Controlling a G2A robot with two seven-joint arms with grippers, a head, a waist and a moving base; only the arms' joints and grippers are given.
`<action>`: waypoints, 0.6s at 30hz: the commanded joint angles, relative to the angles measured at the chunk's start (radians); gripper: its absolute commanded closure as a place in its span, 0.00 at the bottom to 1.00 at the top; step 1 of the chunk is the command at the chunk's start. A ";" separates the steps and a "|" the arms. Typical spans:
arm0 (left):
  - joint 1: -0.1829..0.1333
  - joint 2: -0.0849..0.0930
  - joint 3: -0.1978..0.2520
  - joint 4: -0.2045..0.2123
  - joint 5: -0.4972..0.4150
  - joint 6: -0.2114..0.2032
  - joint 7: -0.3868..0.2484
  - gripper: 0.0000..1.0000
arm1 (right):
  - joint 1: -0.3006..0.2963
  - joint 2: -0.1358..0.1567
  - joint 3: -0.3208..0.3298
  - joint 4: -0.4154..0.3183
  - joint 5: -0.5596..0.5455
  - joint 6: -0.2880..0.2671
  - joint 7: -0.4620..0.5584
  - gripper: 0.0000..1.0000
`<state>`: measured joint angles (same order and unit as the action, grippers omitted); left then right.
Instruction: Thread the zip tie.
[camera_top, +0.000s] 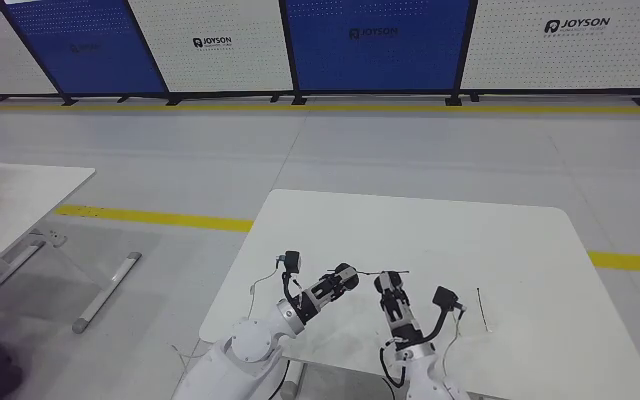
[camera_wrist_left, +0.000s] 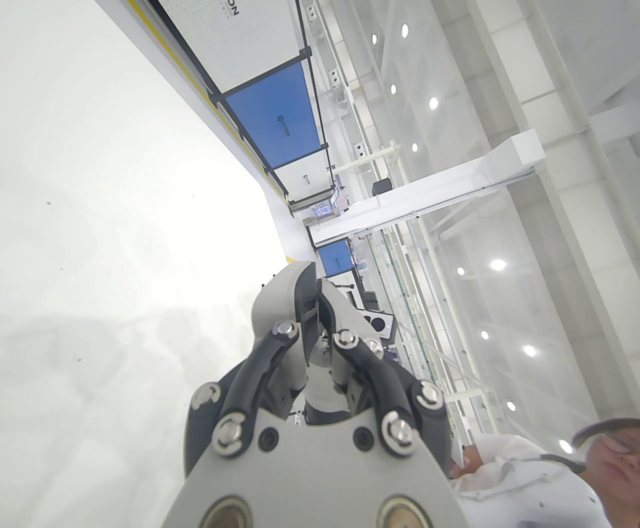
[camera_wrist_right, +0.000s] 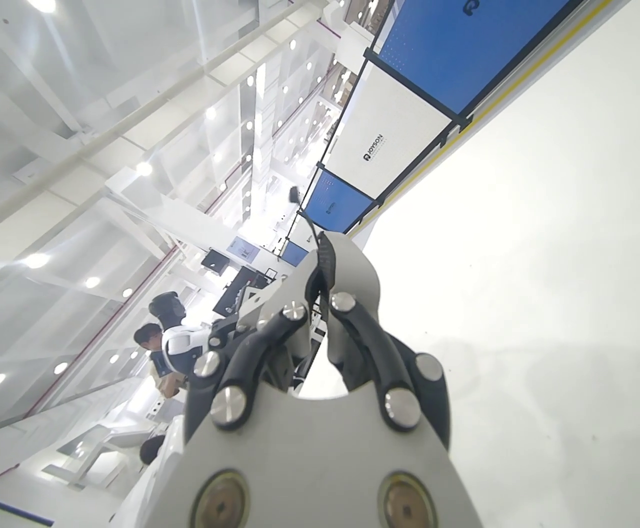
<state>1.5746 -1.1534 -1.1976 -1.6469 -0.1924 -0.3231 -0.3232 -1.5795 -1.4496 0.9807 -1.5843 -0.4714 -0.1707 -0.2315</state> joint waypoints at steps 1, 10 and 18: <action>0.000 0.000 0.000 0.000 0.000 0.000 0.000 1.00 | 0.000 0.000 0.001 -0.003 -0.005 0.005 0.000 0.96; 0.000 0.000 0.000 0.000 0.000 0.000 0.000 1.00 | 0.006 -0.001 -0.002 -0.006 -0.024 0.024 0.017 1.00; 0.000 0.000 0.000 0.000 0.000 0.000 0.000 1.00 | 0.031 -0.004 -0.016 0.019 -0.012 0.022 0.084 1.00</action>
<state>1.5746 -1.1534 -1.1976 -1.6469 -0.1924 -0.3231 -0.3232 -1.5517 -1.4534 0.9648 -1.5687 -0.4864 -0.1471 -0.1536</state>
